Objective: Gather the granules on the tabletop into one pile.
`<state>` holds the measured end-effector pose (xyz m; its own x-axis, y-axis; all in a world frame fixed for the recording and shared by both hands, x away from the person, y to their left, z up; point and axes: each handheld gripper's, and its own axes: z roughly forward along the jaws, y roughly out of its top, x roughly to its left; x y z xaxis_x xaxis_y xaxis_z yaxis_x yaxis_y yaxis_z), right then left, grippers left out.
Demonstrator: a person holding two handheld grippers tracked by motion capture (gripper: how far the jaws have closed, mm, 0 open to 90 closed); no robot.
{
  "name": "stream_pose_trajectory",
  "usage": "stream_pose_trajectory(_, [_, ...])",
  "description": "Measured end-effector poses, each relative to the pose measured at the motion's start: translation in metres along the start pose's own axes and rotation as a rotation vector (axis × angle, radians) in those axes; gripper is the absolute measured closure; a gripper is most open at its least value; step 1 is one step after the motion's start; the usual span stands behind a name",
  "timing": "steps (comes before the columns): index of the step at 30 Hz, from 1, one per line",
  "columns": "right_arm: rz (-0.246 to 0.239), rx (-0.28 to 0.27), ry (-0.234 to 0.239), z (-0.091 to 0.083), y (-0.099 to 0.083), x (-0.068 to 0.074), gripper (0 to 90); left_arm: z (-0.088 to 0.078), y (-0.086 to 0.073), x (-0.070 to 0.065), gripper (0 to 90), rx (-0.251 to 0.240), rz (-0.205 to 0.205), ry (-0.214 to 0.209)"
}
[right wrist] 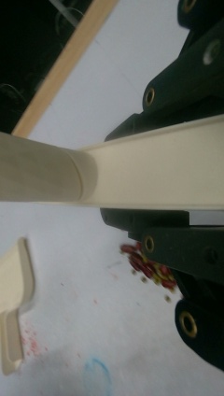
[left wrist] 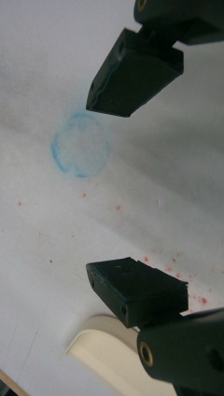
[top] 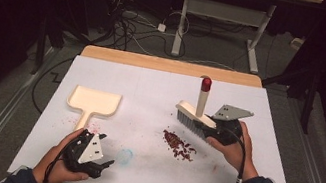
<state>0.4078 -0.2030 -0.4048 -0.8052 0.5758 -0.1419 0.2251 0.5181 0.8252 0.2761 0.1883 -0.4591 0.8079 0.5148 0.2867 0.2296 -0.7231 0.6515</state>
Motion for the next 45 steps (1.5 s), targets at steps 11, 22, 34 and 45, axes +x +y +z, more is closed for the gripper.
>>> stream_pose_trajectory(11, [-0.035, -0.059, -0.05, 0.069, 0.011, -0.02, 67.6, 0.007, 0.0, 0.001, 18.6, 0.021, -0.007, -0.011])
stream_pose_trajectory(22, [-0.092, -0.055, 0.124, 0.076, -0.008, -0.012, 67.4, 0.01, 0.0, -0.001, 18.7, 0.031, -0.001, -0.02])
stream_pose_trajectory(34, [-0.235, -0.055, 0.336, 0.043, -0.03, 0.007, 66.3, 0.01, 0.0, -0.003, 18.7, 0.04, 0.0, -0.024])
stream_pose_trajectory(45, [-0.28, -0.026, 0.39, 0.019, -0.038, 0.01, 65.9, 0.008, 0.0, -0.003, 18.7, 0.036, 0.001, -0.021])
